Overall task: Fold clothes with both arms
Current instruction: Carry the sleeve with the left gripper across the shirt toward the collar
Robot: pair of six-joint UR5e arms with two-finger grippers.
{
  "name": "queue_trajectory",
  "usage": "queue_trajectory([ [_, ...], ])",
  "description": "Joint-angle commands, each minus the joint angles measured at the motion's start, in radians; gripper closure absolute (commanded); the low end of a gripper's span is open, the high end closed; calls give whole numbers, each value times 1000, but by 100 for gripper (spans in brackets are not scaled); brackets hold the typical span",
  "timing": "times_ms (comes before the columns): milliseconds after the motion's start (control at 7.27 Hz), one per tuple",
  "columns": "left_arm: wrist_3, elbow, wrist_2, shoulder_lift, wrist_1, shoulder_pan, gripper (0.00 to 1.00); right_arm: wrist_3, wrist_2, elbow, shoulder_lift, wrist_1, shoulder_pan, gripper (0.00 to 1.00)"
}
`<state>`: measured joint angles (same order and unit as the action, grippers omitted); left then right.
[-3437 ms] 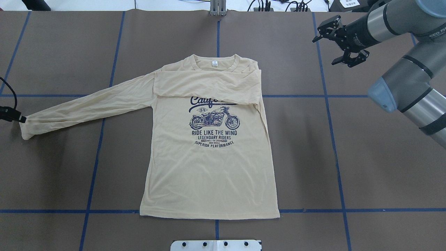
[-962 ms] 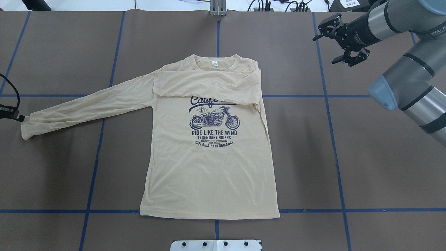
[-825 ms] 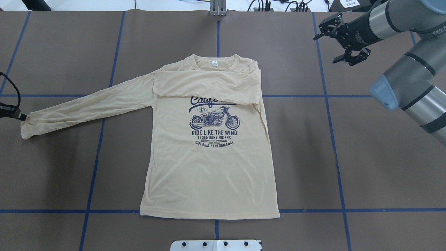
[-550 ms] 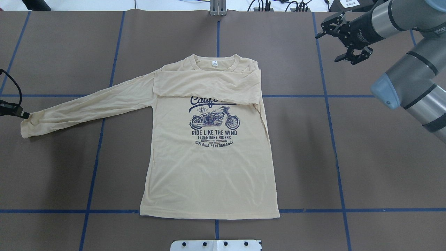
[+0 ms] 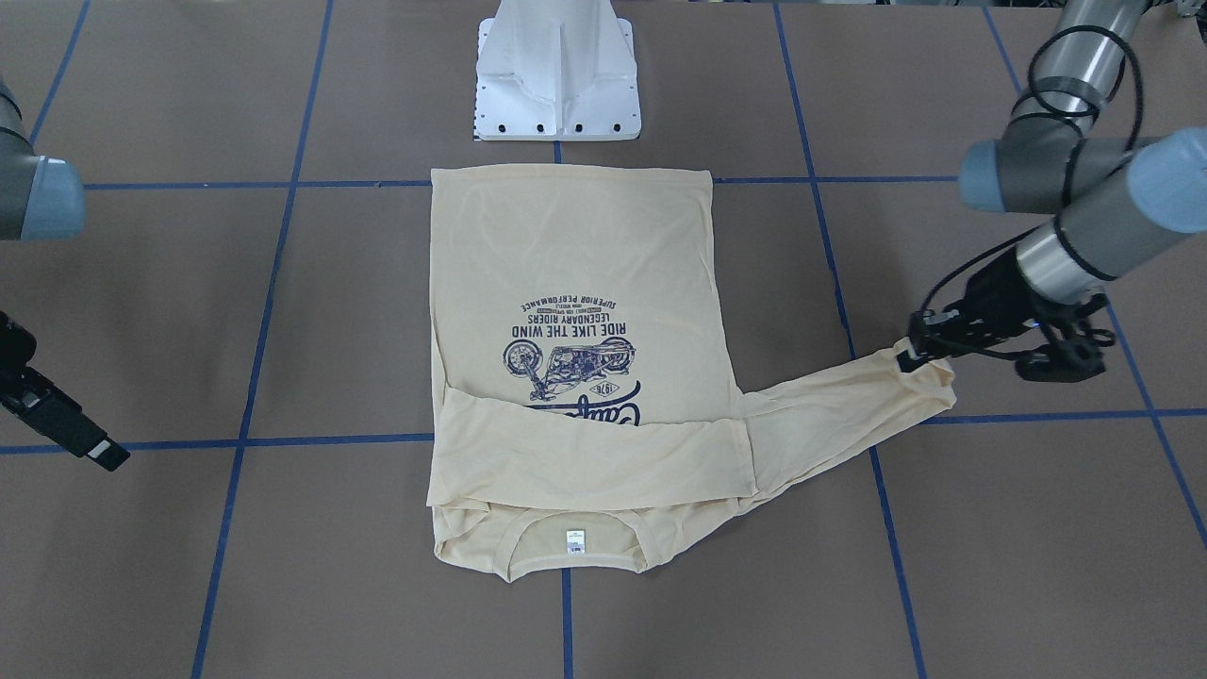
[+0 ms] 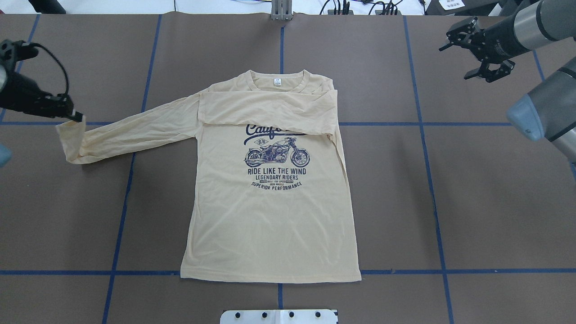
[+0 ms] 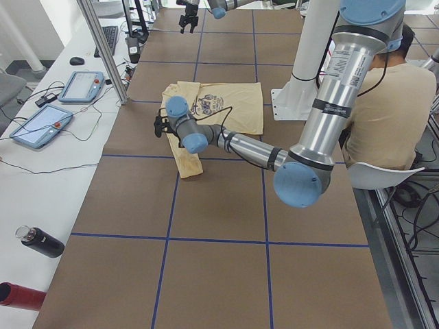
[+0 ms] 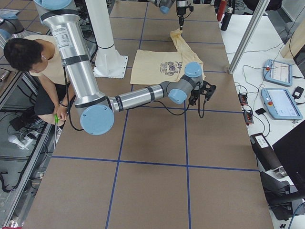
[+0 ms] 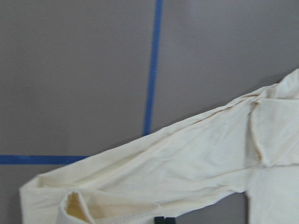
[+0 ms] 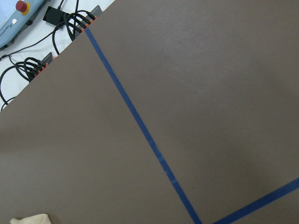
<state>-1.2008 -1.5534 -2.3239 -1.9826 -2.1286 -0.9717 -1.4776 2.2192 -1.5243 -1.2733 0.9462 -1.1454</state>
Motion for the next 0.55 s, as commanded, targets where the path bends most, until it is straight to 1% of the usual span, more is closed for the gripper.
queue_trajectory([
  [0,-323,6,146,-251,129,167,100,51,-4,39,-14,-6,-8,1],
  [137,-444,82,229,-374,128,212,100,59,-4,49,-14,-4,-10,1],
  [275,-527,198,286,-504,115,244,100,59,-6,59,-12,-6,-10,1],
  [412,-545,228,323,-551,113,270,100,57,-6,59,-12,-6,-10,1],
])
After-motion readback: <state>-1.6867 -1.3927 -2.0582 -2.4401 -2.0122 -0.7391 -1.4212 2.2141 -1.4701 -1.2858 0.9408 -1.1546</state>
